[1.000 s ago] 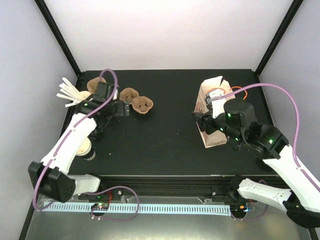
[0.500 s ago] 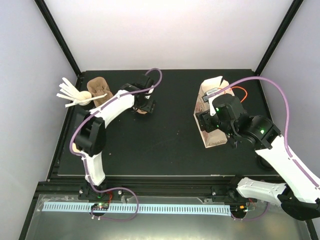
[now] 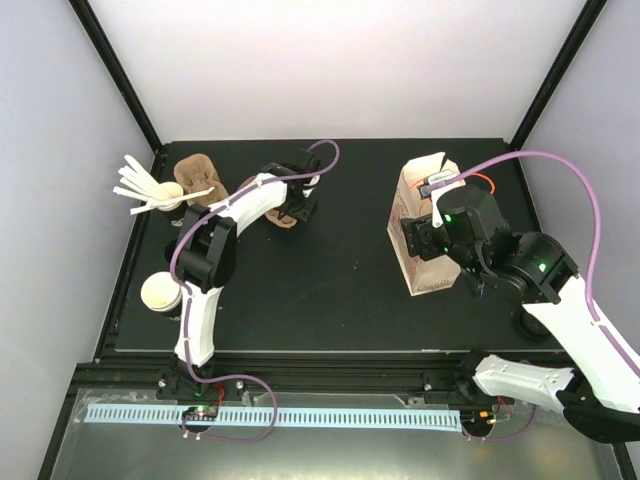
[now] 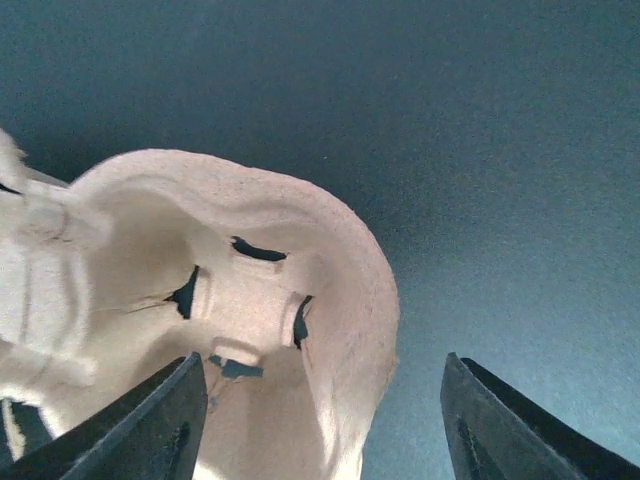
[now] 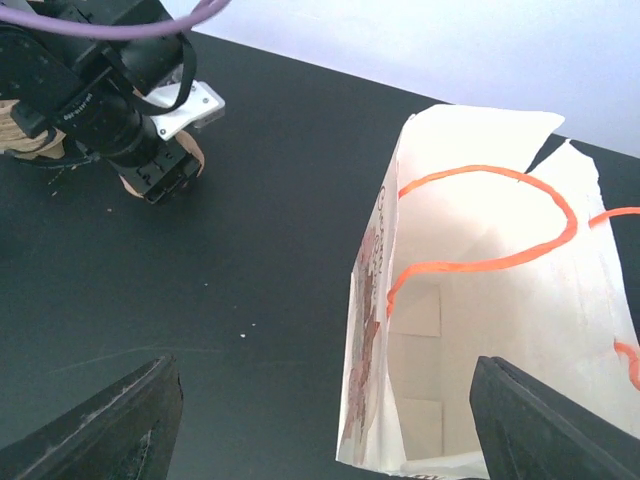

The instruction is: Pack the takeout coffee

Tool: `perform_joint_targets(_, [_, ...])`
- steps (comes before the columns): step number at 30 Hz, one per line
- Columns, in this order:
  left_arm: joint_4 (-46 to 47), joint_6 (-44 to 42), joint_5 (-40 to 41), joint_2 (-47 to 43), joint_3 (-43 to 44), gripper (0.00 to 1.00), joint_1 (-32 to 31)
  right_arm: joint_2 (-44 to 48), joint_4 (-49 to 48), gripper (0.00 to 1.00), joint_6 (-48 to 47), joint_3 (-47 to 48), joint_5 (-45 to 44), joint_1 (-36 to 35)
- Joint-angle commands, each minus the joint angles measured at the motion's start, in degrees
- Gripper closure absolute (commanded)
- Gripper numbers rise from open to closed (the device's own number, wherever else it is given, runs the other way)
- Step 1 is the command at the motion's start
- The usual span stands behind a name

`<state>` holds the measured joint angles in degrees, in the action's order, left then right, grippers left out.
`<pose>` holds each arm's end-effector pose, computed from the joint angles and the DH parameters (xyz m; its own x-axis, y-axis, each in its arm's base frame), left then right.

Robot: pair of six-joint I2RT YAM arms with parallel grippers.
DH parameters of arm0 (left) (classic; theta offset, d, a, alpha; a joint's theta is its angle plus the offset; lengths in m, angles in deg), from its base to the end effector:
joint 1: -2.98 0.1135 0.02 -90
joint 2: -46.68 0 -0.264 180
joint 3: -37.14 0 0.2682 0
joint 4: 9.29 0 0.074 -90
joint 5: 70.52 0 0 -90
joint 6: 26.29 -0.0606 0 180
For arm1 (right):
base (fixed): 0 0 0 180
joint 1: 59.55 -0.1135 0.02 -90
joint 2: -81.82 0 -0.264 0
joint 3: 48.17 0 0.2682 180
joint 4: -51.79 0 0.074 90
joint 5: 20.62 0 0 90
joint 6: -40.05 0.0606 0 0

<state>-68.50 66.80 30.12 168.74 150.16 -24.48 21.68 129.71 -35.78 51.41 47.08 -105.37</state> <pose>0.4262 -0.2089 0.1710 -0.8441 0.3790 -0.3793 0.3475 0.9254 0.1513 0.1541 0.1256 0.4319 -0.5322 -0.2227 -0.8168 -0.3365 0.9410 -0.0373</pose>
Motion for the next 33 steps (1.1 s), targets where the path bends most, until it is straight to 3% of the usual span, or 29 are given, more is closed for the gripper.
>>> perform_joint_targets(1, [-2.7,-1.5,0.7,3.7,4.2,0.37,-0.3,0.8,0.8,0.19,1.0,1.3,-2.0,0.4])
perform_joint_targets(4, [-3.5,-1.3,1.6,5.0,4.9,0.5,-0.3,1.0,1.2,0.17,2.2,1.2,-3.5,0.4])
perform_joint_targets(11, [-5.5,-1.8,6.4,2.6,4.2,0.96,-0.8,0.1,2.0,0.07,4.3,2.0,-4.5,6.6])
perform_joint_targets(18, [-8.2,-0.5,10.8,-5.3,1.8,0.98,-3.7,-1.4,-1.3,0.08,5.9,2.2,11.5,18.2])
perform_joint_targets(25, [-11.4,3.3,9.1,-17.7,-0.5,0.98,-6.5,-4.7,-5.4,0.1,11.3,-2.0,19.0,18.4])
perform_joint_targets(33, [-10.8,4.5,1.5,-30.5,-12.0,0.98,-10.4,-9.6,-7.8,0.12,4.8,-4.5,30.6,12.3])
